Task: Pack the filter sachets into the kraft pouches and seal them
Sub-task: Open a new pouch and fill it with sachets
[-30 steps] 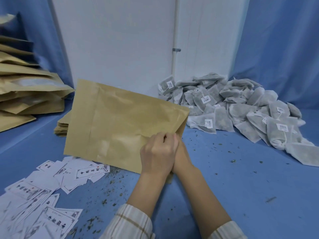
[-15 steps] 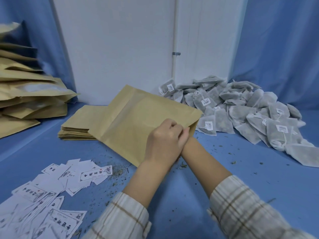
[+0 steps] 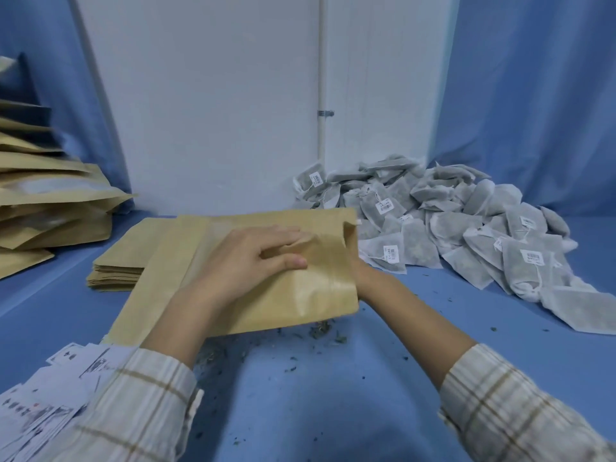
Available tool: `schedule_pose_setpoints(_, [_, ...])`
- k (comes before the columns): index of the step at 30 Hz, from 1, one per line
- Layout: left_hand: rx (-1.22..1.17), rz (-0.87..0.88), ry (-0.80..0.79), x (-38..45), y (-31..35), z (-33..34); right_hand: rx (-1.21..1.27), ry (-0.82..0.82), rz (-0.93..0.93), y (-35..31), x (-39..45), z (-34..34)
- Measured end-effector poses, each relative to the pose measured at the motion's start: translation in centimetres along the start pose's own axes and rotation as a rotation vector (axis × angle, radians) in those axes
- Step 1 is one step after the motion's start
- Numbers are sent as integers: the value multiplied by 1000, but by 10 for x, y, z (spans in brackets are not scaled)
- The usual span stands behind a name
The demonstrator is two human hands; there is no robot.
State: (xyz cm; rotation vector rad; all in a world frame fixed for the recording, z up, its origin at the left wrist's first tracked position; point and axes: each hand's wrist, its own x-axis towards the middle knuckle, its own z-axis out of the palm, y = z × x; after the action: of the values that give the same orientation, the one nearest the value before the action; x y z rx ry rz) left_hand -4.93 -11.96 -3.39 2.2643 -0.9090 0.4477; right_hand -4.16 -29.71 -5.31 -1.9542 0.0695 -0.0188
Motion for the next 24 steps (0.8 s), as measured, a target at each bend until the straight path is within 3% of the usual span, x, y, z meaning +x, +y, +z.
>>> schedule_pose_setpoints(2, [-1,-27,80,7,-3,6,-12,27,-140,7,8,-7])
schedule_pose_setpoints(6, [58,-21,115,24,-11,29,-4,253,-406,38,12,-33])
schedule_pose_setpoints(8, [166,-7,163,33,-18,42,13,392,-366,62,24,-45])
schedule_pose_setpoints(11, [263,-46,131,47,-30,61,-150,565,-142,96,47,-68])
schedule_pose_setpoints(16, [257,-169,94,60,-50,84,-310,603,154,139,82,-81])
schedule_pose_setpoints(21, [369,-202,41,60,-64,96,-299,674,125,147,99,-70])
schedule_pose_setpoints(24, [373,-245,15,59,-68,99,1,656,3,143,95,-74])
